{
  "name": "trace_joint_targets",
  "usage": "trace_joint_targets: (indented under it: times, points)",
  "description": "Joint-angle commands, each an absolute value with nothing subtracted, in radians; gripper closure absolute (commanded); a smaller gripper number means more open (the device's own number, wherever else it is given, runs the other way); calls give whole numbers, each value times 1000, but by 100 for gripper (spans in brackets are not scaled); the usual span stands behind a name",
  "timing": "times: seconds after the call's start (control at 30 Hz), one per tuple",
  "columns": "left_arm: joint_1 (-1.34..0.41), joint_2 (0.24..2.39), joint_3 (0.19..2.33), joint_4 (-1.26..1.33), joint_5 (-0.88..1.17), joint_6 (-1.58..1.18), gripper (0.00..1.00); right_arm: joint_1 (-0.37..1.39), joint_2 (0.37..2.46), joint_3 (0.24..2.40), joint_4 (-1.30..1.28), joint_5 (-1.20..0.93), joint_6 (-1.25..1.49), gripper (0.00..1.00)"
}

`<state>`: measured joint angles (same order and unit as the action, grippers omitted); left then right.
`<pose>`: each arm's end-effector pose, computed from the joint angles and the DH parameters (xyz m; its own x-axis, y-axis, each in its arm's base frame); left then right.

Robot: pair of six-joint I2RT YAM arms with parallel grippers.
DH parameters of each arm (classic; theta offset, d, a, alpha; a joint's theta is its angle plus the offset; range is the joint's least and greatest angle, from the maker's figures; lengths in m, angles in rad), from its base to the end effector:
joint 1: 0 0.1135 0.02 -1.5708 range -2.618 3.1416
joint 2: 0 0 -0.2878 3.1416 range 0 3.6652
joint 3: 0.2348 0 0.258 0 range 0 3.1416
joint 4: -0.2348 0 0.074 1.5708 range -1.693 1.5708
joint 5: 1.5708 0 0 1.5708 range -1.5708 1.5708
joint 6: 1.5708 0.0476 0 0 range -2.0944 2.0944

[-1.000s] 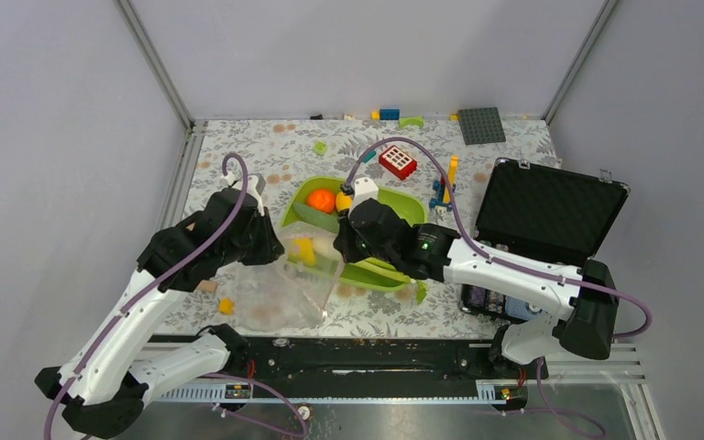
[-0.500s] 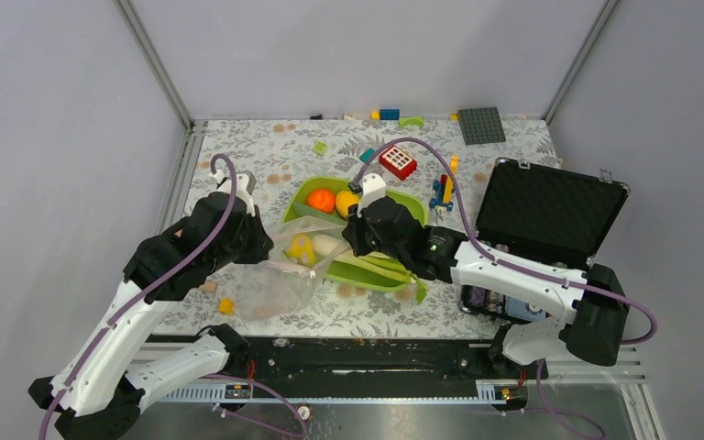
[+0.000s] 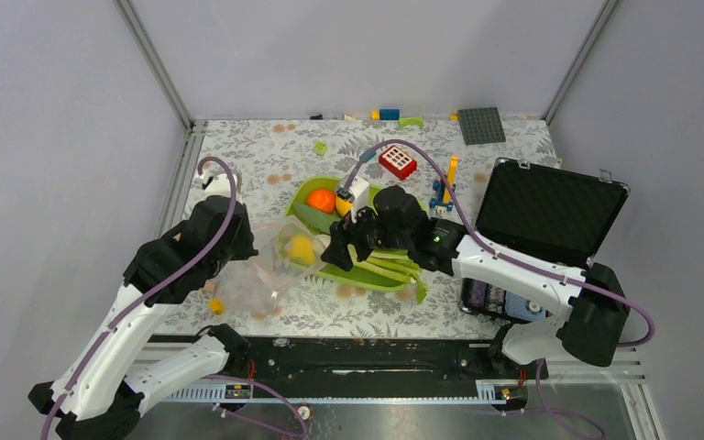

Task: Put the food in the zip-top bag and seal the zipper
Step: Open the zipper of the food storage bag at the center of the board, then pick up the fake vegetable from the bin.

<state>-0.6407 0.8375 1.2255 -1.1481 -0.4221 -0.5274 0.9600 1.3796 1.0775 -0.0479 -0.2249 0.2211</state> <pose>0.1095 -0.0573 0.3969 -0.6319 -0.1015 -0.7683 -0.0125 0.9926 -0.1209 0.1839 0.2812 0.3374 -0.3934 -0.1891 -0.8997 -0.8532 0.4396 0.2806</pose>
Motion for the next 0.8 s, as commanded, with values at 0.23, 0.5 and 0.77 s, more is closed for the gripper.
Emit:
trace_joint_targets:
  times: [0.23,0.5,0.77]
  points:
    - [-633,852,1218,-1054,-535,-447,100,945,1206,1030,-51,-106,74,0]
    - [-576,888,1231,-1037,-517,-426,100,868,1295,1088,-172,-92,82,0]
    - [-502,843,1173,-957,-390,-397,100,822,1666,1326,-155,-43,38,0]
